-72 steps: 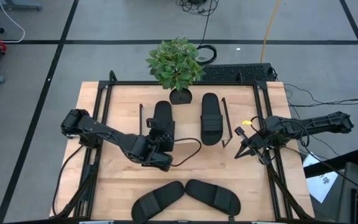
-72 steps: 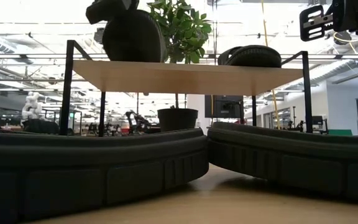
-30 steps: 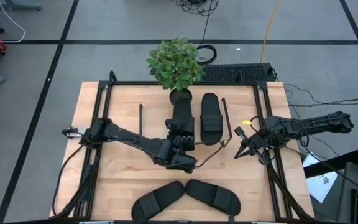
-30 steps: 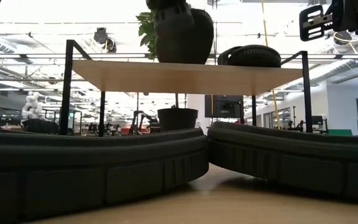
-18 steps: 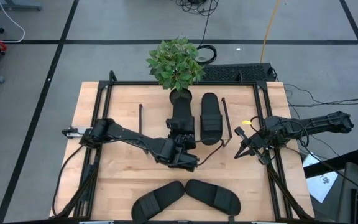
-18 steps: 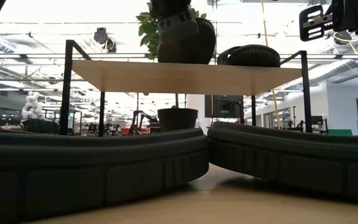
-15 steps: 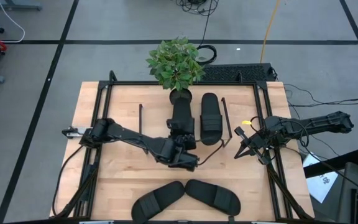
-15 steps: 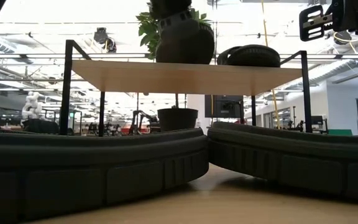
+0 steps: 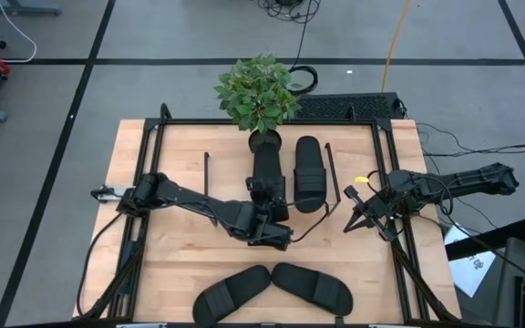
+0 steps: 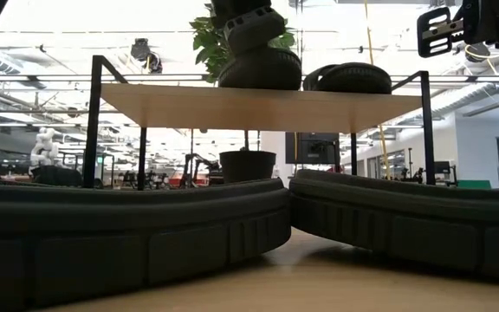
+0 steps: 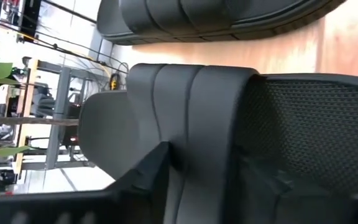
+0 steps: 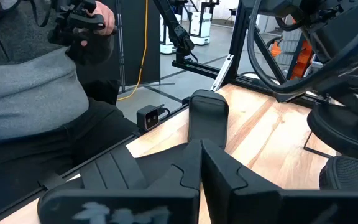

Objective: Pick and place slides into the shelf
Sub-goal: Put the black slide on the shelf, then adjust the shelf

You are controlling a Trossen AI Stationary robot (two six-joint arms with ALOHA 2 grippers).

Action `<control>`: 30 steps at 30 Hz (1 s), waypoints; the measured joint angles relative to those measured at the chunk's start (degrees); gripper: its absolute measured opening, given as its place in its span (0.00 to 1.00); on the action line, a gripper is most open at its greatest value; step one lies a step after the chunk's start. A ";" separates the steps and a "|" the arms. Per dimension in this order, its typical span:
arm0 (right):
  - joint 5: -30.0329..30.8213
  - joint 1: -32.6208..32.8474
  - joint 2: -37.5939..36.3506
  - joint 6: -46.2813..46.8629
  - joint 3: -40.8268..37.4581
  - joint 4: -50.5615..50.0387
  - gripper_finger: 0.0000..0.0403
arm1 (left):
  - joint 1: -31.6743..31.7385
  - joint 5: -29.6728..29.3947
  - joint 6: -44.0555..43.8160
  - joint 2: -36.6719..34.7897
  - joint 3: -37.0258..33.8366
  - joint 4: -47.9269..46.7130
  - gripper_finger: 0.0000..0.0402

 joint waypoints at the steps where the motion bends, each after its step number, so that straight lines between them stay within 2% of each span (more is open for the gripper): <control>1: 0.02 0.00 0.00 0.00 0.00 0.00 0.00 | -0.02 0.14 0.33 0.00 0.00 0.02 0.43; 10: 0.00 0.00 0.00 0.00 0.00 0.00 0.00 | -2.24 -2.18 4.77 -0.27 0.66 -0.27 0.69; 14: 0.00 0.00 0.00 0.00 0.00 0.00 0.00 | -3.66 -2.48 8.24 -0.33 3.81 -0.03 0.74; 18: 0.00 -0.02 0.00 0.00 0.00 0.00 0.00 | -4.83 -2.66 11.17 -0.33 7.38 -0.31 0.73; 21: 0.00 0.00 0.00 0.00 0.00 0.00 0.00 | -5.85 -2.96 12.46 -0.37 10.30 -0.29 0.69; 24: 0.00 -0.01 0.00 -0.50 0.00 -0.03 0.00 | -6.96 -2.99 12.32 -0.37 12.25 -2.15 0.58; 27: 0.02 -0.02 0.00 -2.12 0.00 -0.03 0.00 | -8.07 -3.39 10.10 -0.37 12.88 -7.75 0.39; 30: 0.08 -0.01 0.00 -2.85 0.00 -0.14 0.00 | -9.28 -6.42 1.83 -0.87 12.90 -16.99 0.17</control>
